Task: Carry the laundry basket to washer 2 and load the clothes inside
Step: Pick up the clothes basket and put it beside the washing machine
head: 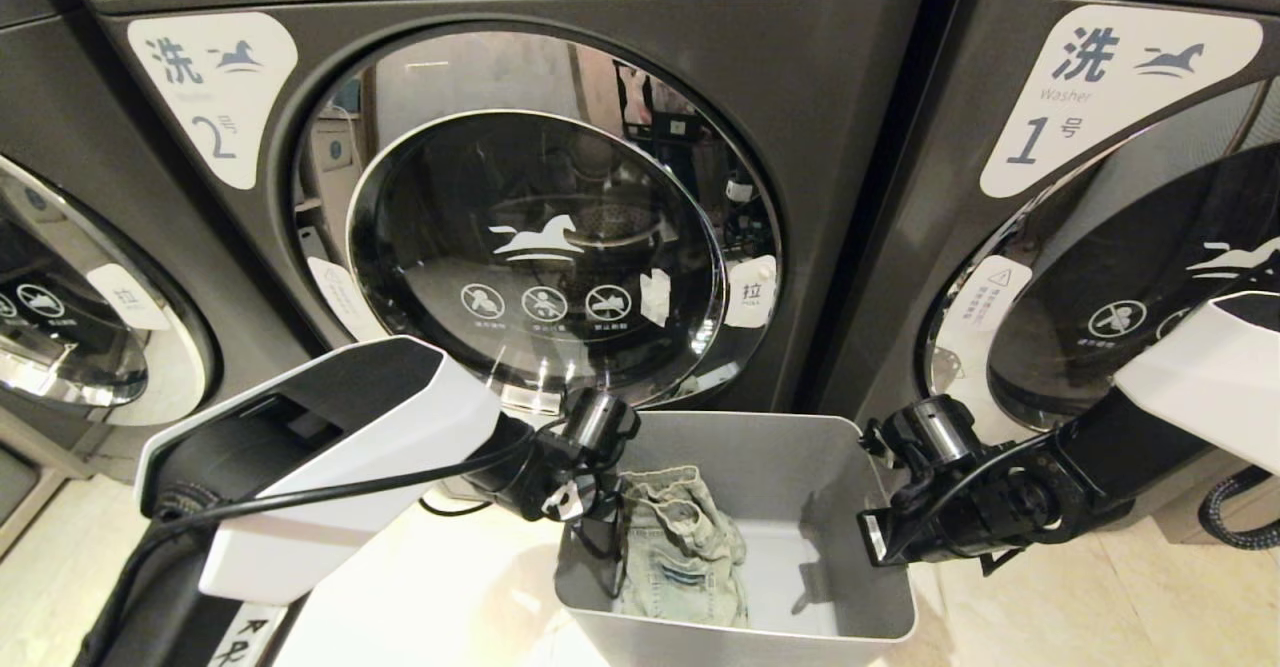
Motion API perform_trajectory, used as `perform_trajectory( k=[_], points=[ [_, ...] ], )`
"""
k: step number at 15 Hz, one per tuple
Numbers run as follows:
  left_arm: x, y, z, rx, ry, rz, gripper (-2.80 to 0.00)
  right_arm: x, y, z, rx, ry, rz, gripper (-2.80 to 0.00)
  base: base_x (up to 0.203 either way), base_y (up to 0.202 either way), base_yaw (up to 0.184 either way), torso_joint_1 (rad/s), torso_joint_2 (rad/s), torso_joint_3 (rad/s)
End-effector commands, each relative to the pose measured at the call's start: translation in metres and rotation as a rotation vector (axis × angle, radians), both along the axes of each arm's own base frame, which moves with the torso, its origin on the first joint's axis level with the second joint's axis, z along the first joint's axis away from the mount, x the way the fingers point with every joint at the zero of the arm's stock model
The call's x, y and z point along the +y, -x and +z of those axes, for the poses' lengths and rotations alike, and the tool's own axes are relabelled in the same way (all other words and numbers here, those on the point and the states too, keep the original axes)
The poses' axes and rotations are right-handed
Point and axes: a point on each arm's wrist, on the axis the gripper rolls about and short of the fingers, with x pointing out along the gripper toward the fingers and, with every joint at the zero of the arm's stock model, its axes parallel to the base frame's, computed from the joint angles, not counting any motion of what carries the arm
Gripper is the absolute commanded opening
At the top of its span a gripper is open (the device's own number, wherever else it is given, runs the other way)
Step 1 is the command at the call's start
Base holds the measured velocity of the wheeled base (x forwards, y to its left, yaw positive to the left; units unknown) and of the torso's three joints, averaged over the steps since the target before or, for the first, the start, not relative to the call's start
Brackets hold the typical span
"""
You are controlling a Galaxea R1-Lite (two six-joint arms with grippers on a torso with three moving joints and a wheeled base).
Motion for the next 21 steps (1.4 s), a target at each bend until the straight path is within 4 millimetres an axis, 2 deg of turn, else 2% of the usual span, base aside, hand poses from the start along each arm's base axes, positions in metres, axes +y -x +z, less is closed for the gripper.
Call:
perform_trajectory(
  k=[1,9,21],
  points=[
    [-0.001,-0.003,-0.007,-0.011,0.006,0.003,-2.80,0.000,-0.001,-0.004,0.008,0.003,0.002,-2.80,0.000,0.000,0.000,0.003,0.00,-0.207],
    [-0.001,-0.007,-0.023,0.000,-0.002,0.009,-2.80,0.001,-0.003,-0.019,0.014,0.013,0.014,-2.80,0.000,0.000,0.000,0.005,0.00,-0.197],
    [-0.003,-0.008,-0.023,-0.004,0.001,0.005,-2.80,0.001,-0.003,-0.028,0.027,0.050,0.014,-2.80,0.000,0.000,0.000,0.000,0.00,-0.154]
  ],
)
